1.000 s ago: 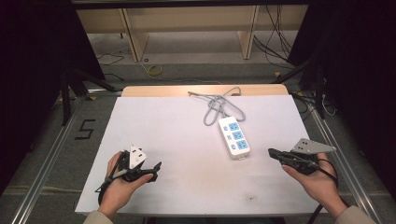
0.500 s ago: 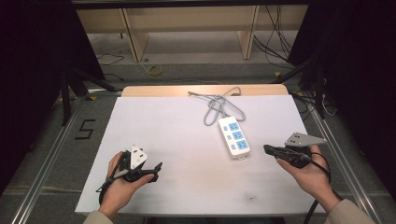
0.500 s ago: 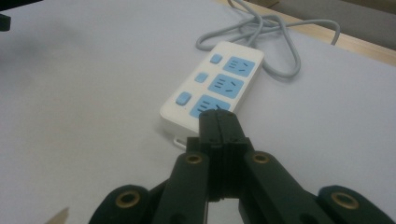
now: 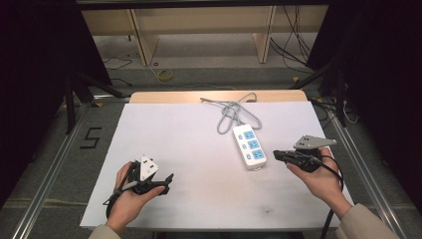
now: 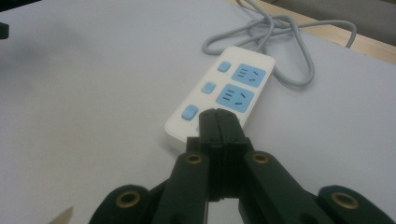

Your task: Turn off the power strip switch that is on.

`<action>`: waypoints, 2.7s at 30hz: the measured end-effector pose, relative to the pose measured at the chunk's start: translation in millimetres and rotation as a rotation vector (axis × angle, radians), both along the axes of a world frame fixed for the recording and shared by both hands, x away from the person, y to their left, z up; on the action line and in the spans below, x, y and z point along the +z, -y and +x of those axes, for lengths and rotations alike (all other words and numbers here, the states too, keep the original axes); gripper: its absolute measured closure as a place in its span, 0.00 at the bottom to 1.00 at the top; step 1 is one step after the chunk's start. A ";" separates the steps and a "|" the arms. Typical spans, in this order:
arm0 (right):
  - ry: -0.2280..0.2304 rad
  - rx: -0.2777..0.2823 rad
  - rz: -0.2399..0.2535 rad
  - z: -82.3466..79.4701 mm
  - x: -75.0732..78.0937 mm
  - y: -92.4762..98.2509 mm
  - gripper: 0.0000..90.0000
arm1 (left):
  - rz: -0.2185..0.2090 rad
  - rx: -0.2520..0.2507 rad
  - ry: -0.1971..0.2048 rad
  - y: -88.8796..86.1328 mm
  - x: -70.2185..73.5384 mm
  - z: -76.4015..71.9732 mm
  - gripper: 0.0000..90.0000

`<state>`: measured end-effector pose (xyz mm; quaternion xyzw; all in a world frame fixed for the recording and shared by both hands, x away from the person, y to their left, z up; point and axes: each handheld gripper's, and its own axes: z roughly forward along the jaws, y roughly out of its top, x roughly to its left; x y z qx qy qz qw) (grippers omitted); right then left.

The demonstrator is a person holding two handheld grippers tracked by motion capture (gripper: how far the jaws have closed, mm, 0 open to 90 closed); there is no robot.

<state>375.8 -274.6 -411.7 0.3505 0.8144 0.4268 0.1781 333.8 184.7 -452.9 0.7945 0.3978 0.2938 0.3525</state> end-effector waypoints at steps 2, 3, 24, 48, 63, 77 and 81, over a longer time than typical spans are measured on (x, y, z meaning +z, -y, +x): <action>-0.008 0.000 -0.007 2.1 0.3 -1.7 1.00 | 0.004 -0.003 -0.001 0.0 0.2 -0.1 0.18; -0.015 -0.003 -0.011 3.1 0.3 -2.6 1.00 | 0.006 -0.003 -0.003 0.1 0.4 -0.1 0.18; -0.036 -0.003 -0.037 21.7 2.2 -20.3 1.00 | 0.009 -0.010 0.000 2.1 0.0 0.3 0.18; -0.076 0.017 -0.078 48.1 4.5 -50.2 1.00 | 0.015 -0.019 -0.001 3.9 -0.6 0.4 0.18; -0.102 0.003 -0.119 62.7 3.5 -59.6 1.00 | 0.022 -0.025 -0.001 4.8 -0.3 0.1 0.18; -0.119 -0.014 -0.148 69.2 -1.3 -67.8 1.00 | 0.023 -0.028 -0.003 6.3 -0.1 -0.1 0.18; -0.124 -0.009 -0.165 72.5 -2.3 -71.2 1.00 | 0.021 -0.029 0.002 6.8 -0.5 0.1 0.18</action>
